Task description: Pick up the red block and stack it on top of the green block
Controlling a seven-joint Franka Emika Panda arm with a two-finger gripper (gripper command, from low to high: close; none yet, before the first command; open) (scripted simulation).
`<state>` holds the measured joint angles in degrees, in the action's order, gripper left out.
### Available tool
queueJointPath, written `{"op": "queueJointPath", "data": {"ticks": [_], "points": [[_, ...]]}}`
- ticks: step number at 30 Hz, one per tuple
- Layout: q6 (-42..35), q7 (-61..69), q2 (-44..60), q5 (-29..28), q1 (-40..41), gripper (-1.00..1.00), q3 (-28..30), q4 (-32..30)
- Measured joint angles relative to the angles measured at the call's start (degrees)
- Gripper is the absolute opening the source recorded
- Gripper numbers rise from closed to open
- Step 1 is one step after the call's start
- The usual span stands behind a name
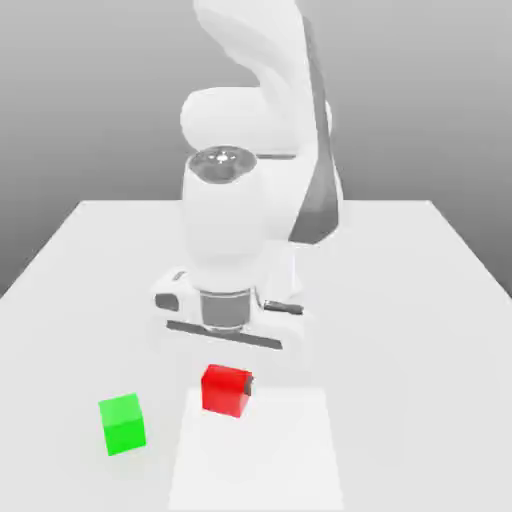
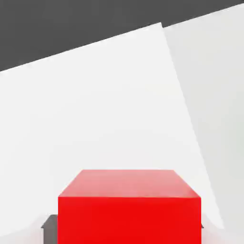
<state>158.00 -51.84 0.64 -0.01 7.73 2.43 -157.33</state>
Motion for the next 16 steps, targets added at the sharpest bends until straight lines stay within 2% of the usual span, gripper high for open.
{"op": "queueJointPath", "data": {"ticks": [7, 9, 12, 13, 16], "points": [[-5.9, 17.2, -1.8, -0.3, 8.1, -1.0, 6.1, 4.0], [-4.0, 19.7, 0.6, 0.6, 11.5, -1.0, 6.0, 4.6], [1.2, 21.5, 6.3, 2.3, 10.5, -1.0, 4.1, 5.0], [3.1, 22.0, 8.4, 3.0, 10.8, 1.0, 3.6, 5.1], [3.1, 22.0, 8.4, 3.0, 10.8, 1.0, 3.6, 5.1]]}}
